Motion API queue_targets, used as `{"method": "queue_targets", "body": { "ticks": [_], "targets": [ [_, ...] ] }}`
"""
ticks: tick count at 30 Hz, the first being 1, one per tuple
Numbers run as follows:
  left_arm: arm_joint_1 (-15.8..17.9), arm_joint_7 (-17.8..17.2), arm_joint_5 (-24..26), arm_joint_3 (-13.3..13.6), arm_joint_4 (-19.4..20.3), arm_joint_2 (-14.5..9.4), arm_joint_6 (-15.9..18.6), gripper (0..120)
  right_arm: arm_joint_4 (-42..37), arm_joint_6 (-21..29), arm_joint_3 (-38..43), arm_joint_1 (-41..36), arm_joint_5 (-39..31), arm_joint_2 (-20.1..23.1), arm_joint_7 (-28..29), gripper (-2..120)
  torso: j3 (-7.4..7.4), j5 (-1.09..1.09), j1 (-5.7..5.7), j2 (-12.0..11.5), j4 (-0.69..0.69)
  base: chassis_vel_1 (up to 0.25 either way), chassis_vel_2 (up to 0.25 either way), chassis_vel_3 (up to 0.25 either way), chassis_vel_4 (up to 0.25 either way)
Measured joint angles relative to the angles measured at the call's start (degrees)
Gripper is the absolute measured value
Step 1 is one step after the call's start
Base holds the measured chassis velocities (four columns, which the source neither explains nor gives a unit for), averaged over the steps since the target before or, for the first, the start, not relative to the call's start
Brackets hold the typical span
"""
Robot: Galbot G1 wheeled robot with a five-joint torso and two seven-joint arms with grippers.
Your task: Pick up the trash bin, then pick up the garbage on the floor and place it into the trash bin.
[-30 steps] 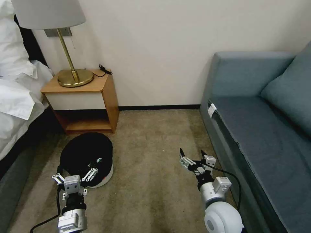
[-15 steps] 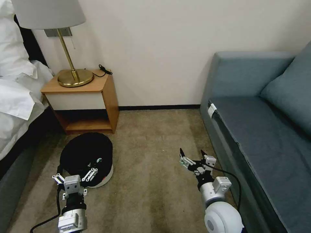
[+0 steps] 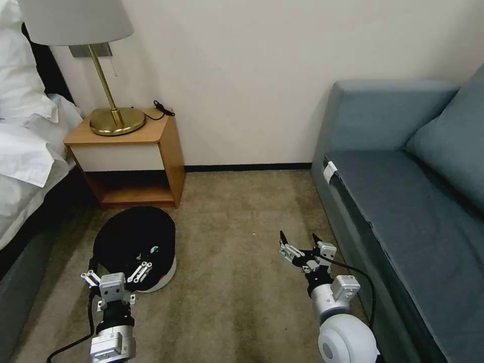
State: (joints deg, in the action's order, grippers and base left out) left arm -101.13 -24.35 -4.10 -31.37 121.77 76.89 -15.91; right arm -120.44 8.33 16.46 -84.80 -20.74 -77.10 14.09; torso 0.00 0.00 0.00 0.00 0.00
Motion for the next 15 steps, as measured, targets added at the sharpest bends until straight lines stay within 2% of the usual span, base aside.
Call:
{"method": "queue_targets", "body": {
  "ticks": [15],
  "targets": [
    [0.0, 0.0, 0.0, 0.0, 0.0, 0.0, 0.0, 100, 0.0, 0.0, 0.0, 0.0, 0.0, 0.0, 0.0, 100, 0.0, 0.0, 0.0, 0.0, 0.0, 0.0, 0.0, 0.0, 0.0]
  ]
}}
